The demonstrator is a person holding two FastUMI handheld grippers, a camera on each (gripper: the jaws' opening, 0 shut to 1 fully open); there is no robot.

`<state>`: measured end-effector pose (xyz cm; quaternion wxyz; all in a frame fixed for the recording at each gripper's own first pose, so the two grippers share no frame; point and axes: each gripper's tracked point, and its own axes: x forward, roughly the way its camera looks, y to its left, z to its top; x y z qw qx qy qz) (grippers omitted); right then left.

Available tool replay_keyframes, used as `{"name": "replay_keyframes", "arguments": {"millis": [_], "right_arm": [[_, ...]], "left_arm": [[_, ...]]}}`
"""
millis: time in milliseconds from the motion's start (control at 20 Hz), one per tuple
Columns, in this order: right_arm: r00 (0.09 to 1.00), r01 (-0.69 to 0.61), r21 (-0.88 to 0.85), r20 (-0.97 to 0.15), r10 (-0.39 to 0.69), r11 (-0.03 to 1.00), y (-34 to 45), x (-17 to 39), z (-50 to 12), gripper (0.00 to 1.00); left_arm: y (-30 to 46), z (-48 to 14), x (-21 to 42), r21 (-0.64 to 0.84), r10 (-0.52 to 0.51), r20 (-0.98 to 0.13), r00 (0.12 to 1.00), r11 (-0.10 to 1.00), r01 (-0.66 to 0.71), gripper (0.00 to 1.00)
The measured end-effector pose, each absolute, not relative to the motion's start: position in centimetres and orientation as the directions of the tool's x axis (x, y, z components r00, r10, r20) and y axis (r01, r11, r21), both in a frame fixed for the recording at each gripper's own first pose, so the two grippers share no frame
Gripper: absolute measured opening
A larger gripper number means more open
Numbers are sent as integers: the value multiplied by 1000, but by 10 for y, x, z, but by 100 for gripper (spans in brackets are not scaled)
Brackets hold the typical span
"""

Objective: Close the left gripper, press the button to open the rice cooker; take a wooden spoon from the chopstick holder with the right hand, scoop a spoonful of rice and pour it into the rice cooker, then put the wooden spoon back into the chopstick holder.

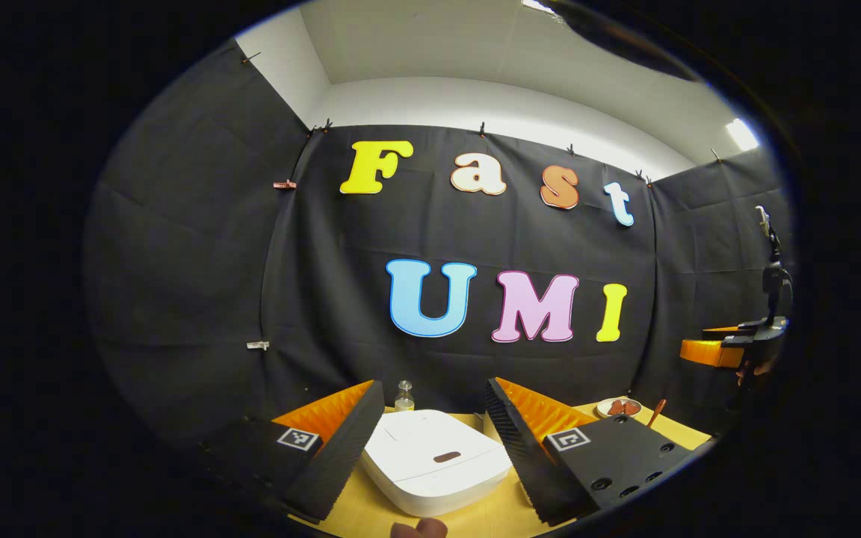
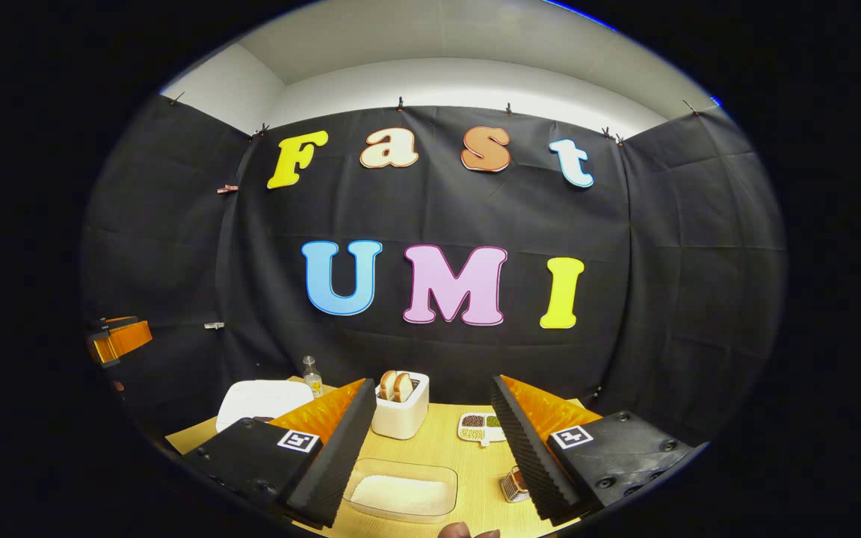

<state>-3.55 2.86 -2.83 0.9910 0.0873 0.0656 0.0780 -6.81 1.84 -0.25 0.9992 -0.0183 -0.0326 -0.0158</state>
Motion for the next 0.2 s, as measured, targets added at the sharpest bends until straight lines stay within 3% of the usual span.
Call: {"name": "replay_keyframes", "arguments": {"millis": [200], "right_arm": [[979,-146,180,-117,168,973,27,-39,-28,96]], "left_arm": [[21,-5,-69,-47,-21,52,998,999,23,95]]}}
